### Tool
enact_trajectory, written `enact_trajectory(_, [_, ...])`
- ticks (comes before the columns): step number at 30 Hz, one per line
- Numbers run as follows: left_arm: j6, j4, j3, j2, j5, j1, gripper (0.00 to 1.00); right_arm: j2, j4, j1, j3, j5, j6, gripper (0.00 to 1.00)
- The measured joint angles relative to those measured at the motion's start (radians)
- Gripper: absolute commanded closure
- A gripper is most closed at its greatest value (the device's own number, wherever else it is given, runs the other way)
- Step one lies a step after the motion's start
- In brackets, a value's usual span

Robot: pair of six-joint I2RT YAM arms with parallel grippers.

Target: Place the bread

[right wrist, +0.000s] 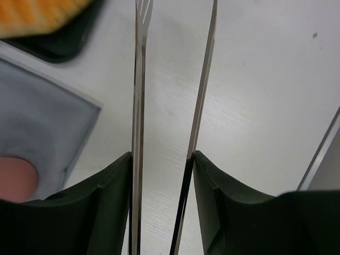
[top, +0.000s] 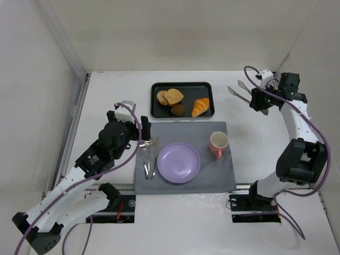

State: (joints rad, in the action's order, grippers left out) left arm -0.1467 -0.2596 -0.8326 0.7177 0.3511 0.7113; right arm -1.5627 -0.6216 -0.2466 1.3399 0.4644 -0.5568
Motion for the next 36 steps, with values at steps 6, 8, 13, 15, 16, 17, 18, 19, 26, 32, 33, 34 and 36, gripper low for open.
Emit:
enact_trajectory(6, [0.000,0.000,0.000,-0.006,0.016,0.000,0.00,0.067,0.012,0.125,0.021,0.061,0.063,0.48])
enact_trajectory(8, [0.000,0.000,0.000,-0.008,0.020,0.000,0.00,0.068,0.013,0.174,0.021,0.093,0.096,0.48])
enact_trajectory(13, [0.000,0.000,0.000,-0.008,0.027,0.000,0.00,0.034,0.000,0.244,0.026,0.180,0.146,0.48])
enact_trajectory(15, [0.000,0.000,0.000,-0.008,0.029,0.000,0.00,0.014,-0.009,0.264,0.032,0.201,0.152,0.48])
enact_trajectory(16, [0.000,0.000,0.000,-0.008,0.030,0.000,0.00,0.003,-0.019,0.276,0.041,0.204,0.153,0.48])
enact_trajectory(17, [0.000,0.000,0.000,-0.008,0.031,0.000,0.00,-0.006,-0.025,0.291,0.050,0.206,0.153,0.48])
enact_trajectory(18, [0.000,0.000,0.000,-0.008,0.031,0.000,0.00,-0.015,-0.029,0.311,0.061,0.204,0.153,0.48])
enact_trajectory(19, [0.000,0.000,0.000,-0.008,0.032,0.000,0.00,-0.023,-0.032,0.334,0.073,0.202,0.153,0.48])
enact_trajectory(26, [0.000,-0.001,0.000,-0.008,0.043,0.000,0.00,-0.049,-0.028,0.550,0.124,0.120,0.106,0.48])
enact_trajectory(32, [0.000,-0.001,0.000,-0.008,0.048,0.000,0.00,-0.050,0.040,0.689,0.092,-0.032,0.081,0.48])
enact_trajectory(33, [0.000,-0.001,0.000,-0.008,0.049,0.000,0.00,-0.050,0.056,0.698,0.081,-0.060,0.078,0.48])
enact_trajectory(34, [0.000,-0.001,0.000,-0.008,0.050,0.000,0.00,-0.050,0.063,0.702,0.074,-0.081,0.077,0.48])
enact_trajectory(36, [0.000,-0.001,0.000,-0.008,0.050,0.000,0.00,-0.050,0.082,0.708,0.061,-0.140,0.074,0.48])
